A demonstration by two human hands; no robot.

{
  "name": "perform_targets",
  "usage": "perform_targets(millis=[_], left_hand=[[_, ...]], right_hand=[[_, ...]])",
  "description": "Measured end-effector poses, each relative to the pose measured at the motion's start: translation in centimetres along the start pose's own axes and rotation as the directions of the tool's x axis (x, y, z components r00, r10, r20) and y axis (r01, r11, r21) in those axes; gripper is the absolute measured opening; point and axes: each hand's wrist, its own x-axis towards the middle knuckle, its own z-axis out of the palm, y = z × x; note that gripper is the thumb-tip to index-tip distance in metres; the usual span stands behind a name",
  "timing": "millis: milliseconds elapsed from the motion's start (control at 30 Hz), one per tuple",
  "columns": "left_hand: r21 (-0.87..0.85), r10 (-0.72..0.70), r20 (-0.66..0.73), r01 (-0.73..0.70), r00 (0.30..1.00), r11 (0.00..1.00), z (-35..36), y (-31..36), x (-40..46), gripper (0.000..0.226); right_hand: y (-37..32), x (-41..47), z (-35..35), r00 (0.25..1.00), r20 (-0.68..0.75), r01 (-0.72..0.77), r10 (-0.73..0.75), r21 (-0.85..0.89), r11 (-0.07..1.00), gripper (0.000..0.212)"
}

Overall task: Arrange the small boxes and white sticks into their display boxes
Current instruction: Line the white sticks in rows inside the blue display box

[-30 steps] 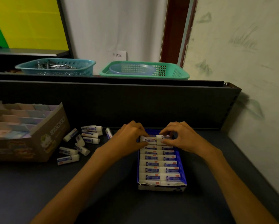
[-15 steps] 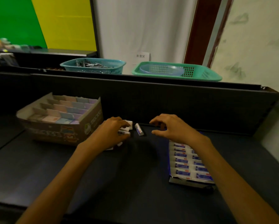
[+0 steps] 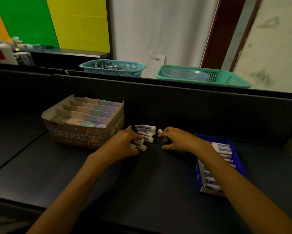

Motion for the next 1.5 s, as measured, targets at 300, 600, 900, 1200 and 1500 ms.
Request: perform_targets(millis=[300,600,900,1200,1500], left_hand=[[0.009,0.030,0.049,-0.031,0.998,0.999,1.4,0.7,1.1,0.041],[0.024,0.100,0.002,-0.100,0.995,0.995,1.6,1.4,1.9,0.035],[-0.211,0.186,-0.230,-0.235,0.955,0.949,1.0,3.9,2.1,0.029],[-0.380,0.173,-0.243,-0.258,0.955,0.889,0.9,7.5,3.4,0.032],[-0.230,0.243,-0.249,-0.301,0.938,0.925,2.0,11.0,5.1,0.031]], right_hand=[[-0.3,-1.5,0.1,0.998,-0.044,-0.050,0.051,0.010,0.999,0.023],[0.3,-2.6,0.4,0.988,-0.098,-0.095,0.122,0.245,0.965,0.036],[2.6,-5.5,-1.1,0.960,-0.241,0.005,0.146,0.530,0.848,0.029],[5.6,-9.2,-2.1,0.914,-0.328,0.055,0.238,0.682,0.729,0.028],[9.2,-12.8,-2.3,0.903,-0.339,0.001,0.265,0.617,0.787,0.024]])
